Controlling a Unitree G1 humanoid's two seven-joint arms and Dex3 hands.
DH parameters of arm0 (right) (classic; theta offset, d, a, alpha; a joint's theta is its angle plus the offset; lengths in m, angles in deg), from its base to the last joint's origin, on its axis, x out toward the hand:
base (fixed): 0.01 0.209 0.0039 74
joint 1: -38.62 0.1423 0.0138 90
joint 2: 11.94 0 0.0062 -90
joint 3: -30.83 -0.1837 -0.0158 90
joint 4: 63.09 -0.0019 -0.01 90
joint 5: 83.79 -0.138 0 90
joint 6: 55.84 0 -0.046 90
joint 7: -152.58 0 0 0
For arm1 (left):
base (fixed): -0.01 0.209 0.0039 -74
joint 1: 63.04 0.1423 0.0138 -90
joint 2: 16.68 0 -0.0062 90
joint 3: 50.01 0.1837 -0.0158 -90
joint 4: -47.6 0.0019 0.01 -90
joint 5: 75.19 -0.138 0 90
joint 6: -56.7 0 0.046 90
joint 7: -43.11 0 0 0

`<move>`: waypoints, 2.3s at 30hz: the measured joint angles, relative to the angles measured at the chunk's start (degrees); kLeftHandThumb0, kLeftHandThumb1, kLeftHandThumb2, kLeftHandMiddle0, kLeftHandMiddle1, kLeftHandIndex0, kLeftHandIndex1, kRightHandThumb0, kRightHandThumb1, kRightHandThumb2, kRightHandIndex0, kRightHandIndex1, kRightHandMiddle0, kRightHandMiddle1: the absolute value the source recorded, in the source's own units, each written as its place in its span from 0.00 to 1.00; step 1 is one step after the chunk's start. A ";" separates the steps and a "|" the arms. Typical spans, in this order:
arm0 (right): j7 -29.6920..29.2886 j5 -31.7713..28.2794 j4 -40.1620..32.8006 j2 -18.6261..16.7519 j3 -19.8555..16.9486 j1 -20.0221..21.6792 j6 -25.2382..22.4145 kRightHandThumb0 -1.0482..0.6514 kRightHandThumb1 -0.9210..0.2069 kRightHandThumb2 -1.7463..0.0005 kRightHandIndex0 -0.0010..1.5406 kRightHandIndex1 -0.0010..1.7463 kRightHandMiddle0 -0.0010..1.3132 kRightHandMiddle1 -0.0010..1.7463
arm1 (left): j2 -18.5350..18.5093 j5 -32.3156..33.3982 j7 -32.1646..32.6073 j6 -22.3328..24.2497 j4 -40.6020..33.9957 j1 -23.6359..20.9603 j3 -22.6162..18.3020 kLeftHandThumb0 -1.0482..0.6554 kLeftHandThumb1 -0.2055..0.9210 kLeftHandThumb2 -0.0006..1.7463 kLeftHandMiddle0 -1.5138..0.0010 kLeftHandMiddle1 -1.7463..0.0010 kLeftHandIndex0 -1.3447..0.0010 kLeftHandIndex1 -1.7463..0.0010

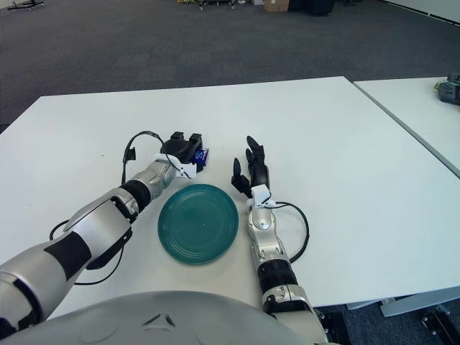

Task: Put the gum into the plate.

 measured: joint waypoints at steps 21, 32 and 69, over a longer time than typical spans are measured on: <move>-3.60 0.81 -0.64 -0.49 -0.40 -0.17 -1.08 0.29 0.00 0.55 0.17 0.01 0.00 0.27 | -1.95 -3.65 6.14 -4.20 0.36 0.51 2.50 0.61 0.29 0.87 0.48 0.04 0.61 0.00; -4.98 1.24 -0.96 -0.63 -0.22 -0.18 -0.63 0.28 0.00 0.57 0.17 0.01 0.00 0.28 | -5.55 -4.43 7.41 -7.13 0.04 0.49 3.23 0.61 0.28 0.88 0.48 0.03 0.60 0.00; -3.26 0.30 0.94 0.09 -1.00 1.15 0.03 0.28 0.00 0.57 0.18 0.00 0.00 0.29 | -26.47 6.23 -23.70 -29.67 -52.99 20.20 -7.89 0.62 0.20 0.93 0.44 0.06 0.53 0.00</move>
